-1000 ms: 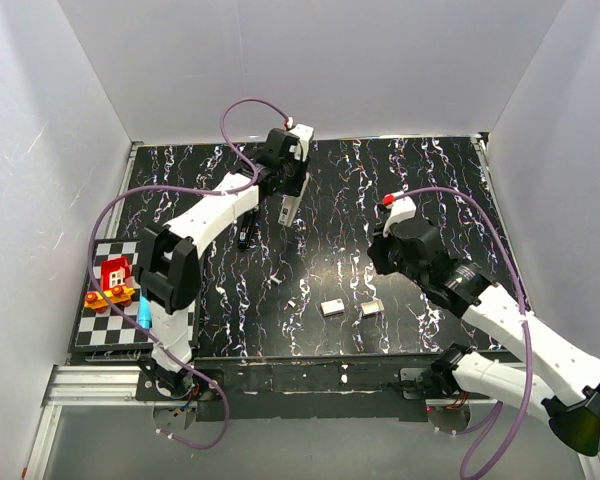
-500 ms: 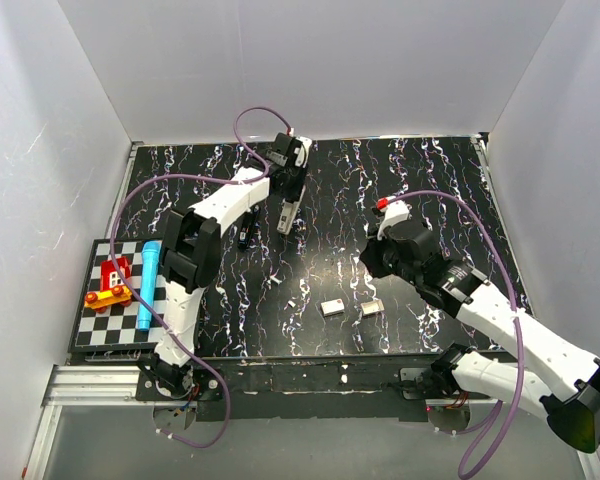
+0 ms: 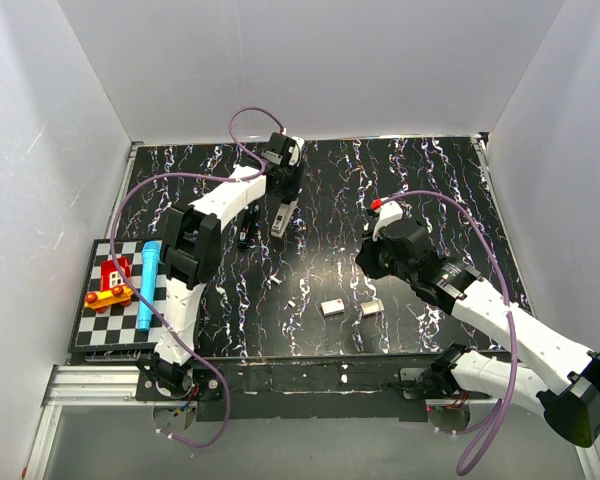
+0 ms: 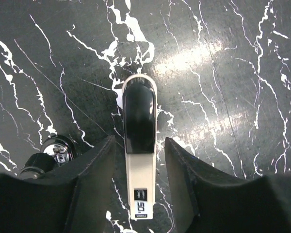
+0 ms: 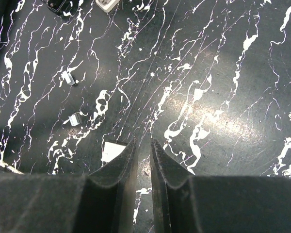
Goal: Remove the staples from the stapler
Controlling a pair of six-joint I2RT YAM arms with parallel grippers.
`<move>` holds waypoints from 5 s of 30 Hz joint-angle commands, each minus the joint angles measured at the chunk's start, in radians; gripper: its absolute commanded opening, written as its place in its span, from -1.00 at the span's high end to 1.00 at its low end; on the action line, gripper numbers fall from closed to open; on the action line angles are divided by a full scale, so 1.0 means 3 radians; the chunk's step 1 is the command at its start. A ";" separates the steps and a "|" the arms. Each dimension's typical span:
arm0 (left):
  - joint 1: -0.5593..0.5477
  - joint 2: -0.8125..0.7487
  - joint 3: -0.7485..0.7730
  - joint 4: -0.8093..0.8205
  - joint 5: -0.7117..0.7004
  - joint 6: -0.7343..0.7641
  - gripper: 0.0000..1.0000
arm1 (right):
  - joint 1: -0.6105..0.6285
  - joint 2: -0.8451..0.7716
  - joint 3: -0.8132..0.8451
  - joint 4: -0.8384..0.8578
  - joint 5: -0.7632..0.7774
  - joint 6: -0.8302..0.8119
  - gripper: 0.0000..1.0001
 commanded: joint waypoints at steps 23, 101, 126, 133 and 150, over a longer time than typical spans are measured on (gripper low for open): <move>-0.0066 -0.1733 -0.1297 0.1085 0.0738 0.0061 -0.36 | -0.0018 0.0006 0.0081 -0.0234 -0.0017 0.0130 0.15; -0.0276 -0.4956 -0.3732 0.1147 0.0580 -0.0025 -0.47 | 0.1137 0.3432 0.2295 -0.1048 -0.0554 -0.0714 -0.15; -0.0276 -0.4930 -0.3727 0.1142 0.0590 -0.0015 -0.47 | 0.1183 0.3581 0.2433 -0.1119 -0.0436 -0.0667 0.27; -0.0276 -0.4936 -0.3727 0.1137 0.0590 -0.0010 -0.48 | 0.1183 0.3596 0.2449 -0.1155 -0.0426 -0.0642 0.51; -0.0276 -0.4956 -0.3732 0.1137 0.0600 -0.0010 -0.48 | 0.1132 0.2554 0.2035 -0.1109 -0.0074 -0.0386 0.60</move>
